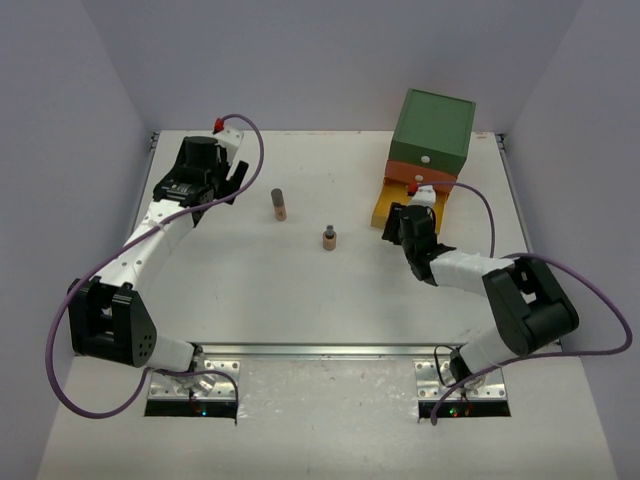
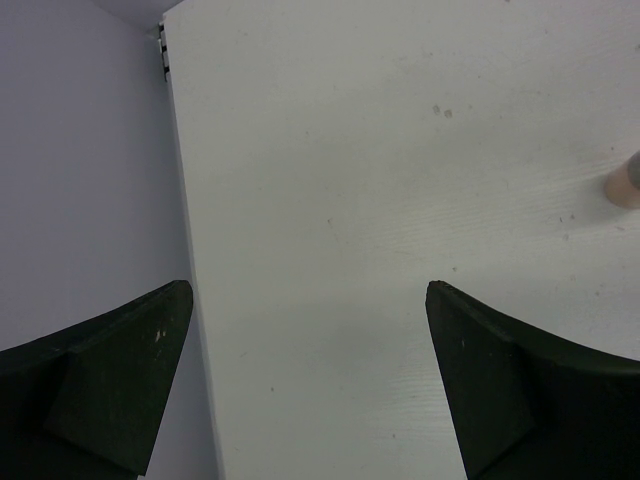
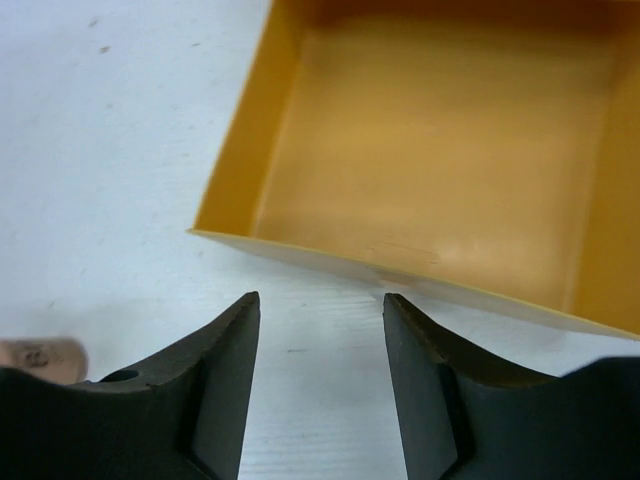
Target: Organize the makeup
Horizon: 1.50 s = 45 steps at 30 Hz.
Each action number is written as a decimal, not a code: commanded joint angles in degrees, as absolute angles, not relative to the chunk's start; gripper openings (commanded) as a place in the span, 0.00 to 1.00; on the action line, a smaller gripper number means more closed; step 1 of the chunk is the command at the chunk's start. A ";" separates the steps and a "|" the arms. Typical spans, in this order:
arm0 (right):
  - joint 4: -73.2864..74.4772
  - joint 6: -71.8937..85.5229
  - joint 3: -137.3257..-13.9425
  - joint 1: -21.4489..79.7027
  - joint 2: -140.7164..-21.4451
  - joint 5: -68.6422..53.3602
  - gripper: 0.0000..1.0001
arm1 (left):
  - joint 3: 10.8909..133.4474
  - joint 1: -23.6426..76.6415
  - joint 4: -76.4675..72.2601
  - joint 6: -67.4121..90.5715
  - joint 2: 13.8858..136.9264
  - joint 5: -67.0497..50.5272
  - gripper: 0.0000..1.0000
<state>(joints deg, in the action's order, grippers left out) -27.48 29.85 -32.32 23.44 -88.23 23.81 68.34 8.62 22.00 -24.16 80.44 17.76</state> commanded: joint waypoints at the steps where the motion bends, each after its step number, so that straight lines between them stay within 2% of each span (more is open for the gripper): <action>1: -23.57 18.29 -33.95 23.82 -81.96 8.54 0.55 | 68.20 7.91 19.78 -23.67 78.73 17.31 1.00; 4: -16.27 11.61 -35.35 23.82 -78.75 -2.56 0.55 | 68.23 7.91 19.96 -23.45 79.05 17.21 1.00; 7: -19.65 5.53 -33.16 24.45 -76.96 -19.79 0.55 | 68.67 7.91 20.33 -23.17 79.48 17.05 1.00; 9: -21.70 2.67 -32.29 26.74 -77.56 -23.60 0.57 | 69.18 7.91 20.57 -23.02 79.89 17.05 1.00; 13: -22.30 -1.56 -36.96 30.98 -83.56 -22.84 0.78 | 70.35 7.91 21.67 -22.14 80.52 16.66 1.00; 14: -22.21 -1.11 -38.44 31.63 -85.13 -22.79 0.90 | 70.54 7.91 21.90 -22.09 80.56 16.48 1.00; 15: -22.01 -0.73 -40.25 32.39 -86.96 -22.46 0.99 | 70.71 7.91 22.15 -22.04 80.62 16.37 1.00; 23: -13.99 1.48 -56.10 35.60 -99.86 -11.42 0.99 | 70.67 7.95 22.76 -22.06 80.33 17.35 1.00; 34: -6.60 2.85 -63.60 35.60 -107.31 -6.68 0.98 | 70.05 7.91 22.41 -22.59 80.51 18.11 1.00; 45: -1.04 1.32 -65.87 35.60 -109.09 -5.98 0.80 | 70.58 7.91 22.32 -22.57 81.23 18.11 1.00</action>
